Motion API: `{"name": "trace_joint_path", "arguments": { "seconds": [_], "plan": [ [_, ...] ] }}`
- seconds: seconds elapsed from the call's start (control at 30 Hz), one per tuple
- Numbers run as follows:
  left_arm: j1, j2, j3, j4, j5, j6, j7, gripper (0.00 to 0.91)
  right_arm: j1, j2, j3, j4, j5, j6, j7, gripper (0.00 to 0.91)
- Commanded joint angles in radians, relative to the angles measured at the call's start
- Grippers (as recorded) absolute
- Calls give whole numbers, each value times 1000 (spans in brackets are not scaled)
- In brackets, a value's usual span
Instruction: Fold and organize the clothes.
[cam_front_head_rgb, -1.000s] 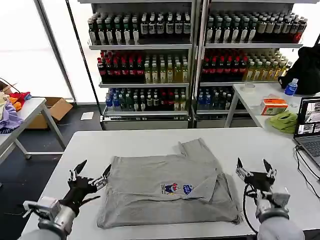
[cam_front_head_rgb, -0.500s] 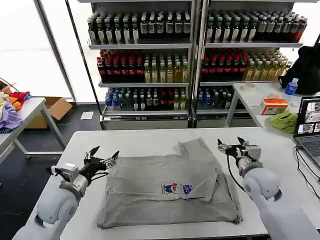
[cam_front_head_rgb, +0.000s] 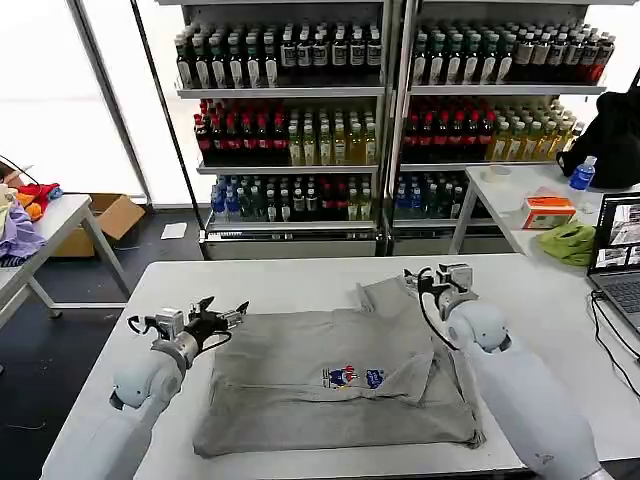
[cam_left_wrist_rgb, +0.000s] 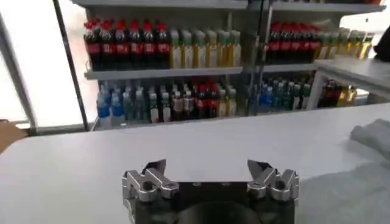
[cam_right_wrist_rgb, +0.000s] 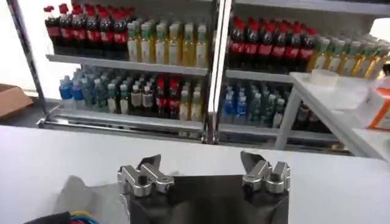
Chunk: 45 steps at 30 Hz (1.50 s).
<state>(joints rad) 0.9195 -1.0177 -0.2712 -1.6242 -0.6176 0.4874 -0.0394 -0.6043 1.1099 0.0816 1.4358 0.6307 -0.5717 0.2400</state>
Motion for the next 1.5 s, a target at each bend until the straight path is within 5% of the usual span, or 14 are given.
{"name": "trace_joint_path", "arguments": {
  "seconds": [0.03, 1.17, 1.2, 1.23, 1.3, 1.33, 1.37, 1.4, 1.5],
  "plan": [
    [-27, 1, 35, 92, -17, 33, -11, 907, 68, 111, -47, -132, -40, -6, -17, 907],
    [-57, -57, 47, 150, 1, 38, 1, 867, 69, 167, -14, -282, -97, 0, -22, 907],
    [-53, -56, 49, 151, 5, 39, 1, 403, 63, 168, -13, -283, -100, 1, -22, 907],
    [-47, -55, 51, 152, 9, 39, 1, 141, 52, 170, -9, -281, -104, 2, -22, 887],
    [-39, -55, 51, 148, 16, 40, 0, 20, 30, 173, 0, -270, -108, 2, -23, 756],
    [-33, -54, 49, 141, 16, 43, 0, 10, 19, 174, 4, -266, -110, 2, -22, 353],
    [-26, -52, 48, 136, 17, 47, 0, 10, 11, 174, 7, -263, -111, 3, -19, 131],
    [-18, -48, 47, 126, 18, 50, -1, 10, 6, 175, 10, -263, -112, 3, -16, 20],
    [11, -36, 43, 97, 18, 57, -1, 0, -12, 174, 26, -244, -112, 6, -7, 0]
  ]
}}
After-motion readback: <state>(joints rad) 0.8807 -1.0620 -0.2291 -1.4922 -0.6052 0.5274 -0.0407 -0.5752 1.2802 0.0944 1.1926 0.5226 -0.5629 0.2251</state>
